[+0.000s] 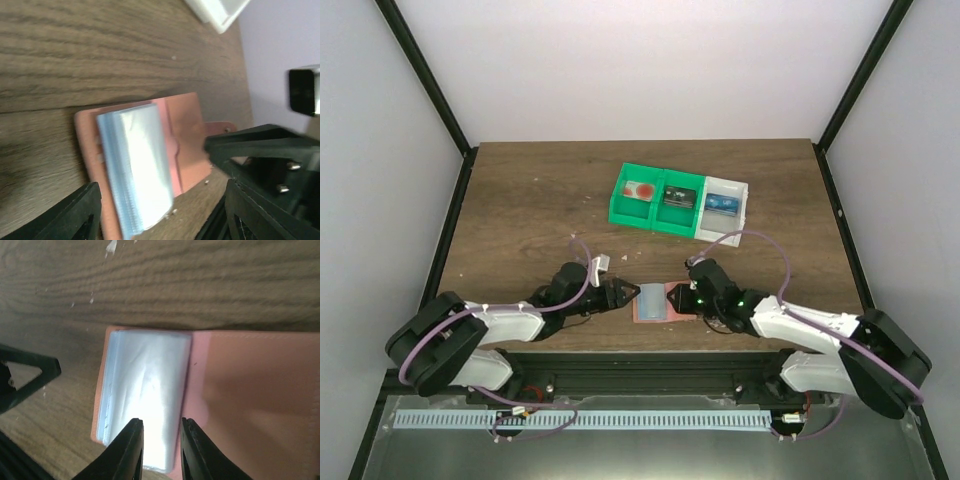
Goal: Take the credit cards out of the card holder
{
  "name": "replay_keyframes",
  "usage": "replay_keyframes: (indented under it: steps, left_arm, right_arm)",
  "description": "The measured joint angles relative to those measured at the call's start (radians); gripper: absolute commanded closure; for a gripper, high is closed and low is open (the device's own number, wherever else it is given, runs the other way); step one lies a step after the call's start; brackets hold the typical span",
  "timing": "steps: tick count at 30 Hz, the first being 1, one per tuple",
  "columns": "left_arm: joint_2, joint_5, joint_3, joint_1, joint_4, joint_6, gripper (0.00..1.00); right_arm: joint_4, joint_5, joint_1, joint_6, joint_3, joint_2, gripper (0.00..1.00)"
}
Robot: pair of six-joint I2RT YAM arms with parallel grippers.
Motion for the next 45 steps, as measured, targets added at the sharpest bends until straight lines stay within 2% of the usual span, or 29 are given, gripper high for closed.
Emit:
replay_keyframes:
  steps: [6, 12, 18, 26, 38, 45]
  left_arm:
    - [0.040, -0.017, 0.014, 0.000, -0.085, 0.023, 0.27]
    - [0.106, -0.011, 0.034, 0.000, -0.084, 0.021, 0.26]
    - [0.161, 0.012, 0.048, 0.000, -0.018, -0.006, 0.28]
    - [0.213, 0.055, 0.048, -0.004, 0.075, -0.085, 0.32]
    - [0.166, 0.058, 0.051, -0.040, 0.156, -0.138, 0.39]
    - [0.229, 0.095, 0.028, -0.050, 0.298, -0.179, 0.46]
  right_arm:
    - [-0.124, 0.138, 0.000, -0.027, 0.039, -0.054, 0.76]
    - [-0.146, 0.201, -0.001, -0.053, 0.039, 0.025, 0.81]
    - [-0.120, 0.222, -0.002, -0.056, 0.034, 0.105, 0.82]
    - [-0.056, 0.223, -0.002, -0.052, -0.006, 0.087, 0.82]
    - [-0.019, 0.214, -0.002, -0.042, -0.051, 0.044, 0.82]
    - [0.004, 0.203, -0.002, -0.040, -0.080, 0.018, 0.82]
